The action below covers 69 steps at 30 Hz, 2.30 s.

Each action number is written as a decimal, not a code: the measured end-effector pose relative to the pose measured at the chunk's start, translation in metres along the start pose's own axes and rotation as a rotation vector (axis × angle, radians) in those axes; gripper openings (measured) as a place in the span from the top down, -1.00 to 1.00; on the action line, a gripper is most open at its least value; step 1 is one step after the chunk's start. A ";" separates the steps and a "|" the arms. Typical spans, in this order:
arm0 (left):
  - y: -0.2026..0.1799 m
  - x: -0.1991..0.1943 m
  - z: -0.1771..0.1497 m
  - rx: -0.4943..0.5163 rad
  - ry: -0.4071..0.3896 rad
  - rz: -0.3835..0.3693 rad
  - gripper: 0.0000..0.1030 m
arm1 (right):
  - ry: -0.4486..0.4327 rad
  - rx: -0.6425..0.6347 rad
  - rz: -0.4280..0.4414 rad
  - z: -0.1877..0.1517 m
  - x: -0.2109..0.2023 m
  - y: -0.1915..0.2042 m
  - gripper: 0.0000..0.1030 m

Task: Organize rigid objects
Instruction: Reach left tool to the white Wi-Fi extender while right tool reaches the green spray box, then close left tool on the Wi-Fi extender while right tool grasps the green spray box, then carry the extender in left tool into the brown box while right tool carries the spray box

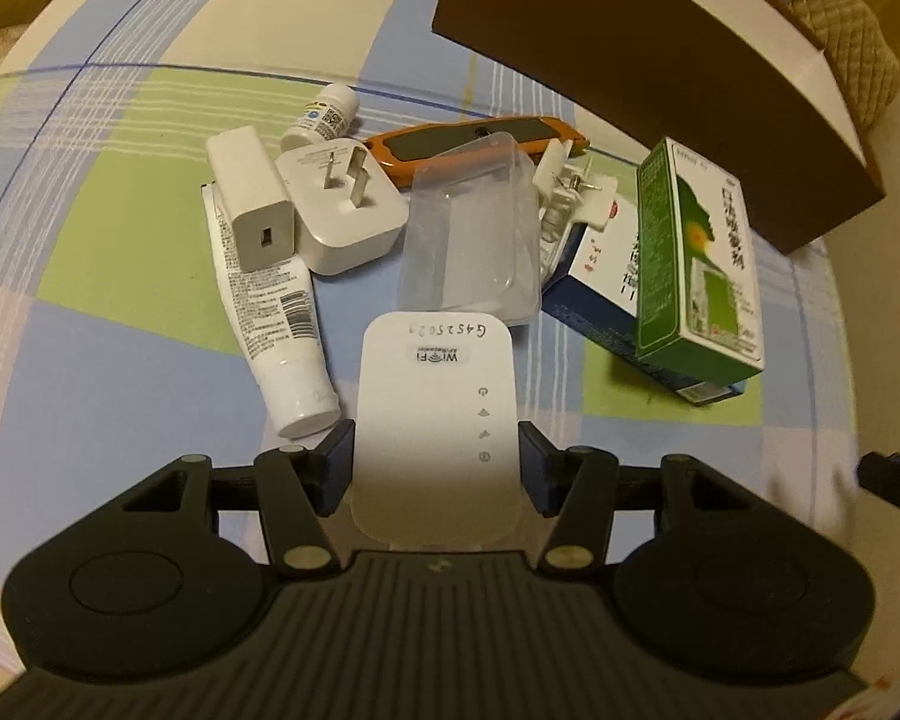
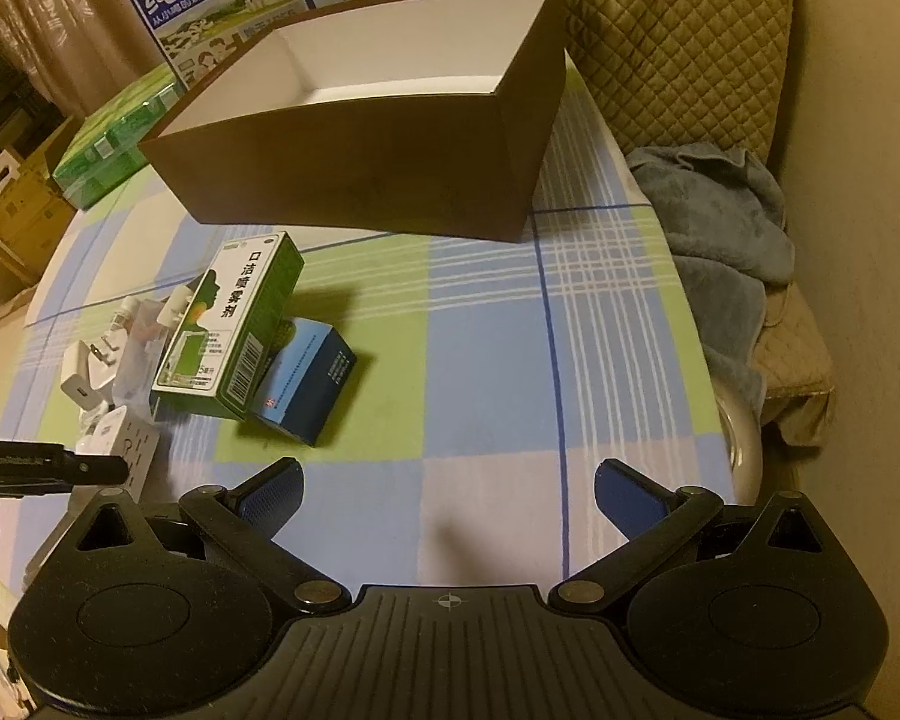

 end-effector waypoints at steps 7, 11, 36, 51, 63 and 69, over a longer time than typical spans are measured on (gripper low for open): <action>-0.009 -0.002 -0.007 0.099 -0.025 0.030 0.01 | 0.000 0.007 -0.003 -0.001 0.001 0.001 -0.96; -0.010 -0.016 -0.012 0.138 -0.054 0.032 0.01 | -0.004 -0.005 0.002 0.000 0.001 0.011 -0.96; 0.036 -0.077 0.056 0.333 -0.147 -0.015 0.00 | -0.079 -0.029 -0.054 0.054 0.044 0.149 -0.38; 0.045 -0.075 0.084 0.446 -0.132 -0.086 0.00 | -0.062 -0.024 -0.198 0.056 0.060 0.168 -0.01; 0.009 -0.084 0.117 0.556 -0.180 -0.148 0.00 | -0.142 0.037 -0.190 0.069 0.010 0.160 -0.01; -0.027 -0.092 0.148 0.584 -0.232 -0.167 0.00 | -0.212 0.059 -0.145 0.103 -0.014 0.148 -0.01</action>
Point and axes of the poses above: each gripper's, at about its wrist camera, not at the fingertips, and x roughly the way its jaws point, y to its left, z to its top, the point moved 2 cm from there along x, roughly the way its jaws point, and after that the axes turned 10 degrees about -z, right-handed, at the moved point
